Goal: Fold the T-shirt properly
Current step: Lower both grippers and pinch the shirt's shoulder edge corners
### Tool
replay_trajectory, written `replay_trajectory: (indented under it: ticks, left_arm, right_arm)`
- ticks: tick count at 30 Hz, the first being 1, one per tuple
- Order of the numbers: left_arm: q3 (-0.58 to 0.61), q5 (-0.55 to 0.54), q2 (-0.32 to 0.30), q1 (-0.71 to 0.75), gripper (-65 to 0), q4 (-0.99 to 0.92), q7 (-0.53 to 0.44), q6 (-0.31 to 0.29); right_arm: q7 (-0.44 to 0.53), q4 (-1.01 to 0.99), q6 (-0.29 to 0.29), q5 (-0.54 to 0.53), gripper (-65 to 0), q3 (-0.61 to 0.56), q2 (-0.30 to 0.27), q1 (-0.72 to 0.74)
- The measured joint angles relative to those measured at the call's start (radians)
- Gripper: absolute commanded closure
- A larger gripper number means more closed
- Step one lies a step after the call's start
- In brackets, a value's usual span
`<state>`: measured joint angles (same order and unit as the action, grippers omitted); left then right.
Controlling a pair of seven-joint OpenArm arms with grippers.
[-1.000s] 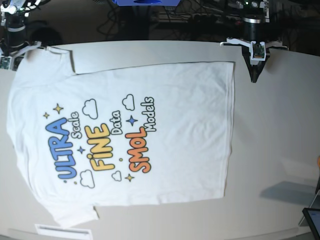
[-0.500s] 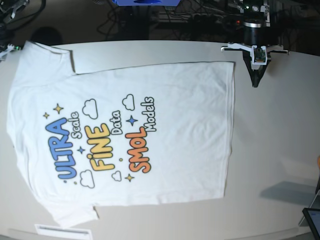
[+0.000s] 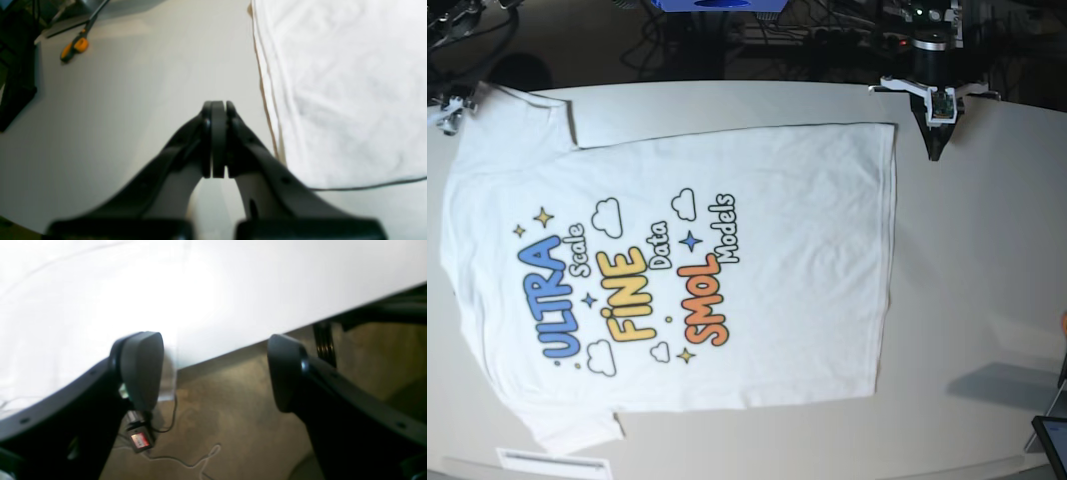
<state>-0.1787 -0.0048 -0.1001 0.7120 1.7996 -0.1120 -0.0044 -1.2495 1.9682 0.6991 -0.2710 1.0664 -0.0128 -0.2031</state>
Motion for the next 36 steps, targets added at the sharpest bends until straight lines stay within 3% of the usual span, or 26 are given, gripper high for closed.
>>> replay_trajectory:
  ticks: [7, 18, 22, 26, 36]
  left_arm:
    - [0.000, 0.000, 0.000, 0.000, 0.0, 0.000, 0.000, 0.001]
    - [-0.002, 0.000, 0.000, 0.000, 0.0, 0.000, 0.000, 0.000]
    - [-0.002, 0.000, 0.000, -0.001, 0.0, 0.000, 0.000, 0.001]
    - [-0.003, 0.000, 0.000, 0.000, 0.0, 0.000, 0.000, 0.001]
    - [-0.004, 0.000, -0.003, 0.000, 0.0, 0.000, 0.000, 0.000]
  right_arm:
    - [-0.035, -0.033, 0.000, -0.255, -46.7, -0.011, -0.035, -0.018]
    - [-0.048, -0.128, -0.003, -0.262, -46.7, -0.036, -0.035, -0.028]
    - [-0.035, -0.250, -0.003, -0.262, -46.7, -0.037, -0.035, -0.024]
    - [0.083, -0.317, 0.004, -0.286, -46.7, -0.040, -0.050, -0.052]
    - [0.143, -0.350, 0.007, -0.307, -46.6, -0.095, -0.074, -0.083]
